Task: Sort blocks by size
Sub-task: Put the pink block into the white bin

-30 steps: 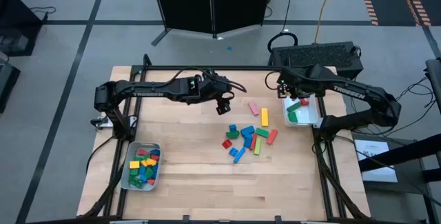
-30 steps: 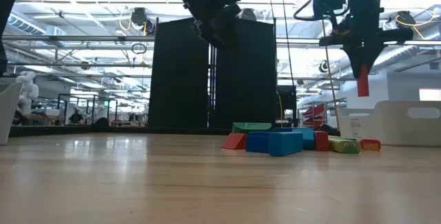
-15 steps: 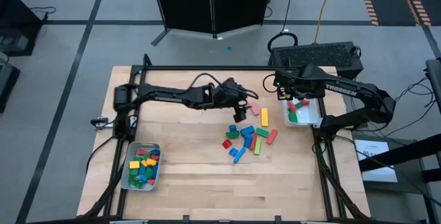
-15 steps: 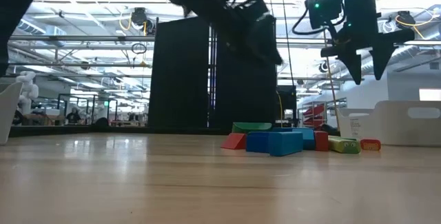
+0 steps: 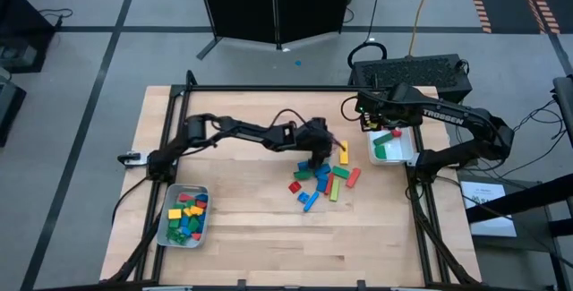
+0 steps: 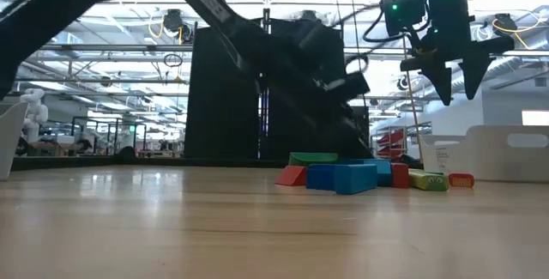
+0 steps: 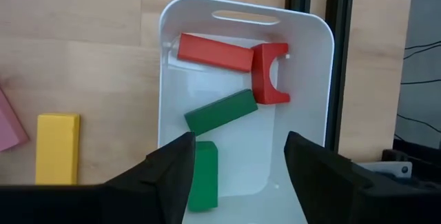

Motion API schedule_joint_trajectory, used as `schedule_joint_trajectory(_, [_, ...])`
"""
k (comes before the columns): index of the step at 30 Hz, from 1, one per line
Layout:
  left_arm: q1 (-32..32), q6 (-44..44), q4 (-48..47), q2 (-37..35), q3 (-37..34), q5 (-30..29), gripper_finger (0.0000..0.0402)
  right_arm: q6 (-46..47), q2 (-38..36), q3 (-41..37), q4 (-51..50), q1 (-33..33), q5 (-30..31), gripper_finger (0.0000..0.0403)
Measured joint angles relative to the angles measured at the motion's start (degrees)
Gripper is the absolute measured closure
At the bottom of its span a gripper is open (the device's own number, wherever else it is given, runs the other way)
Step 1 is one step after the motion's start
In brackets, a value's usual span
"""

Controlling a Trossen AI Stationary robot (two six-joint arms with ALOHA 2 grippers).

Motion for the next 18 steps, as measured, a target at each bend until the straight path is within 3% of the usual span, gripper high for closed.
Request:
schedule_joint_trajectory(2, [0.52,-6.22,-0.18,1.91,2.88,-2.43,0.0070,-0.33,0.00,0.00,0.02,0.00,-0.01,0.0188])
schedule_joint_trajectory(5, [1.43,-15.65,-0.92,3.77,6.84,-0.37,0.0070,-1.25,0.00,0.01,0.12,0.02,0.01,0.0188])
schedule_joint_trajectory(10, [2.61,-19.02,-2.28,5.05,9.27,5.07,0.0070,-3.14,0.00,0.02,1.14,0.02,0.29,0.0188])
schedule_joint_trajectory(13, [3.28,-21.71,-3.02,5.68,9.28,5.54,0.0070,-4.28,0.00,0.02,2.18,0.02,0.29,0.0188])
schedule_joint_trajectory(18, [3.91,-31.25,-13.11,5.47,9.56,4.67,0.0070,-6.26,0.00,0.02,3.54,0.02,0.27,0.0188])
